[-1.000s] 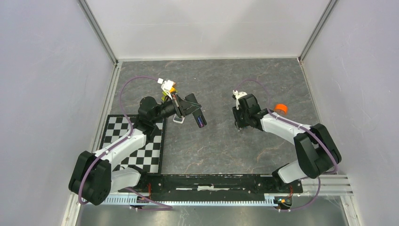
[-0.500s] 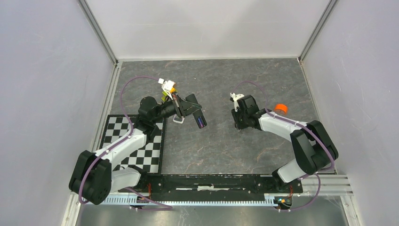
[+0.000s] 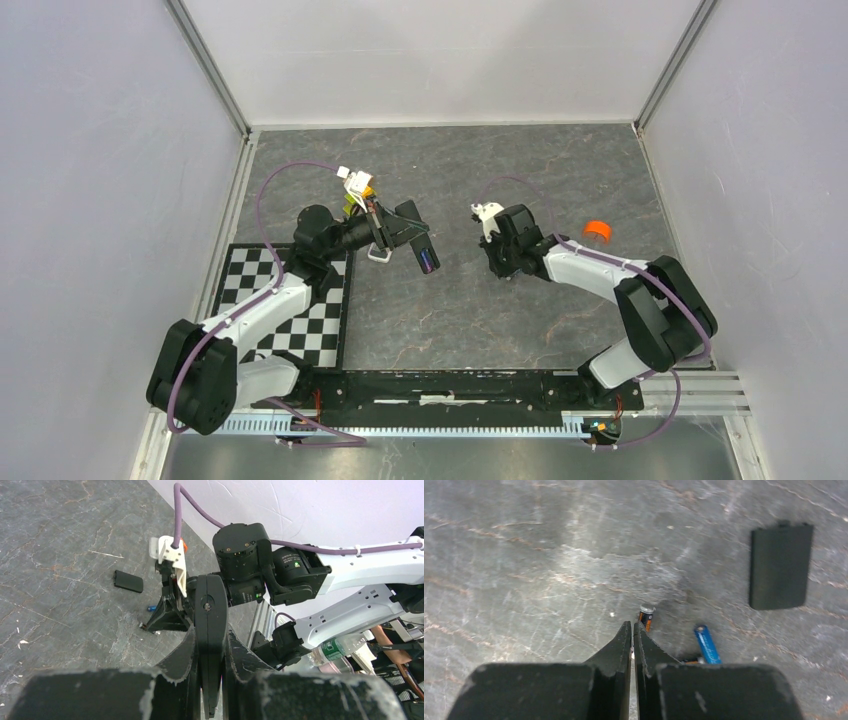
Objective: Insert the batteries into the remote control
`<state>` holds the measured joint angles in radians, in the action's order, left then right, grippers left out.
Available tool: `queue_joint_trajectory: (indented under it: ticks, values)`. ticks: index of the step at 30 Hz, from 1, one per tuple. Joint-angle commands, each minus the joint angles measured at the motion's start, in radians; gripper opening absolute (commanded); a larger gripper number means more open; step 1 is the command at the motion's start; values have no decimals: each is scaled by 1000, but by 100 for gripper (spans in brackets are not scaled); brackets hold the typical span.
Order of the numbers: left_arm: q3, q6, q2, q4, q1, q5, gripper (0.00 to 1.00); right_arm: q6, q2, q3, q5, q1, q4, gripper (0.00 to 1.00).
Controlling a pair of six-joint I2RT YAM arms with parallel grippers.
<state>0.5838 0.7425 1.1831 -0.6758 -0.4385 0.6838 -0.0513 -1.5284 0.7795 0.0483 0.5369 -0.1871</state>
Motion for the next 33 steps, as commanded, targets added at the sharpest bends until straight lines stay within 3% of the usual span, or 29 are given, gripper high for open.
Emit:
queue_joint_trajectory:
  ticks: [1, 12, 24, 33]
  values:
    - [32, 2, -18, -19, 3, -3, 2, 68, 9, -5, 39, 34, 43, 8]
    - [33, -35, -56, 53, 3, -53, 2, 5, -5, 18, -73, 59, 17, 28]
    - [36, -44, -62, 70, 3, -64, 2, -61, 29, 44, -168, 69, 14, 30]
    - [39, -50, -65, 85, 4, -68, 2, -78, -60, 99, -196, 69, -18, 36]
